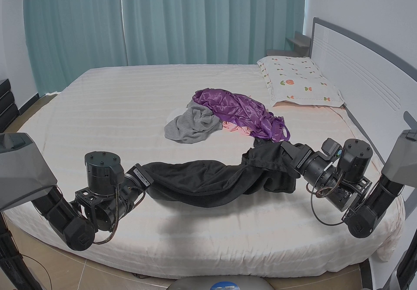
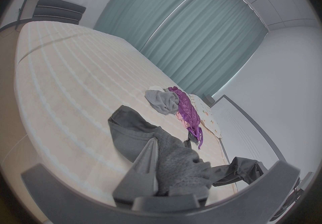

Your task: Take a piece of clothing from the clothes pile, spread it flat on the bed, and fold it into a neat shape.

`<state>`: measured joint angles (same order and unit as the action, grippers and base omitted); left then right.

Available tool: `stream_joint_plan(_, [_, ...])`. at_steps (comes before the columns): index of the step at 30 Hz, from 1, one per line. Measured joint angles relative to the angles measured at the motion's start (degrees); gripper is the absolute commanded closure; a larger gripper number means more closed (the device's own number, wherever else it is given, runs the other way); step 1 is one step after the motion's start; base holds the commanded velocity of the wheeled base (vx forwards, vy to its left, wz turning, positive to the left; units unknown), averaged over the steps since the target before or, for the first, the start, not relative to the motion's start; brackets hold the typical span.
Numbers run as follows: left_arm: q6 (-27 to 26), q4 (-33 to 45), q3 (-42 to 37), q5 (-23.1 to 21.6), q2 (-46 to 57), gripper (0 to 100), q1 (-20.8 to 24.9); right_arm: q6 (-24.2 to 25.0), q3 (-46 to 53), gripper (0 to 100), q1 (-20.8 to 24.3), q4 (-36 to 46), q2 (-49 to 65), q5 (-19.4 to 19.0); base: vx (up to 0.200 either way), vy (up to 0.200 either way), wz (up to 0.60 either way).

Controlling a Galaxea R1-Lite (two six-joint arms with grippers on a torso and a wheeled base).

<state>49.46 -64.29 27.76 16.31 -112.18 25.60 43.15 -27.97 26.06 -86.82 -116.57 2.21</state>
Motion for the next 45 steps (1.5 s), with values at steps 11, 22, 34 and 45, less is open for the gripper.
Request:
stream_joint_plan(11, [-0.16,-0.11,0.22,0.13,0.5,100,-0.05,0.06,-0.11,100,-1.05,-1.48,-0.13,0.0,0.0,0.2,0.0])
stream_joint_plan(22, [-0.49,-0.13,0.27,0.2,1.95,100,-0.46,0.06,-0.01,100,-1.37,-2.16,-0.13,0.0,0.0,0.2,0.0])
stream_joint_plan(34, [-0.71,-0.11,0.16,0.27,2.28,100,-0.72,0.17,-0.23,100,-1.95,-2.16,-0.17,0.0,0.0,0.2,0.0])
stream_joint_plan(45, [-0.82,-0.09,0.1,0.27,2.51,100,-0.66,0.26,-0.5,100,-2.43,-2.16,-0.2,0.04,0.0,0.2,0.0])
